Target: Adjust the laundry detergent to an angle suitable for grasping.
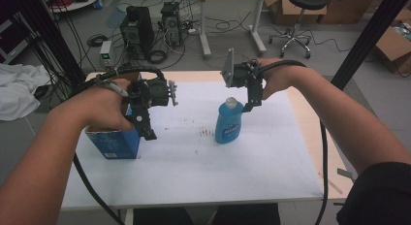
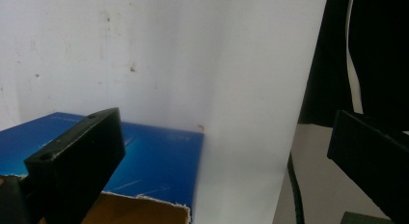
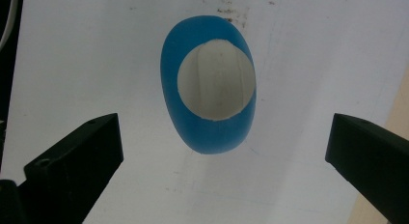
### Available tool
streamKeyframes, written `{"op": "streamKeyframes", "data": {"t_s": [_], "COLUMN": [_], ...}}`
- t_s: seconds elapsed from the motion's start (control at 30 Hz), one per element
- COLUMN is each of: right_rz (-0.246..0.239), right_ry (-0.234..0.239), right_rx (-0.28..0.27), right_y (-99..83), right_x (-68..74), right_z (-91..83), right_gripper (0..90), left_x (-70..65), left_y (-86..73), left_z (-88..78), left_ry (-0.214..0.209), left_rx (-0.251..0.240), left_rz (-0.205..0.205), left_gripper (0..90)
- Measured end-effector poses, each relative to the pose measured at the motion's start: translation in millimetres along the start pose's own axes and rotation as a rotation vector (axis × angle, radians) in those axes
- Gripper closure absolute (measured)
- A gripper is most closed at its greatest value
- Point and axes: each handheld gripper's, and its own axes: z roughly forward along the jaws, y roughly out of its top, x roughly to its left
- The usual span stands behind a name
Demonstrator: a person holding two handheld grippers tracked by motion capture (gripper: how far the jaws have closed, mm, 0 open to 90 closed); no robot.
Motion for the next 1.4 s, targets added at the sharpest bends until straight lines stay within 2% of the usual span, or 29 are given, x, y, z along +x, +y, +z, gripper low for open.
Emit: {"op": "streamKeyframes", "data": {"t_s": [0.33,0.87,1.4], "right_rz": [-0.031,-0.03,-0.03], "right_ry": [0.028,0.057,0.068], "right_rx": [0.018,0.032,0.031], "right_y": [6.8,9.8,7.5], "right_x": [1.1,2.8,2.7], "right_z": [12.6,44.7,59.2], "right_gripper": [0.0,0.0,0.0], "left_x": [0.7,2.4,2.1], "left_y": [-1.1,-3.4,-0.3], "left_z": [2.4,7.6,7.8], "left_ry": [-0.003,-0.007,-0.004], "left_rx": [0.004,0.001,0.007], "left_rz": [-0.007,-0.003,0.0], "left_gripper": [0.1,0.1,0.1]}}
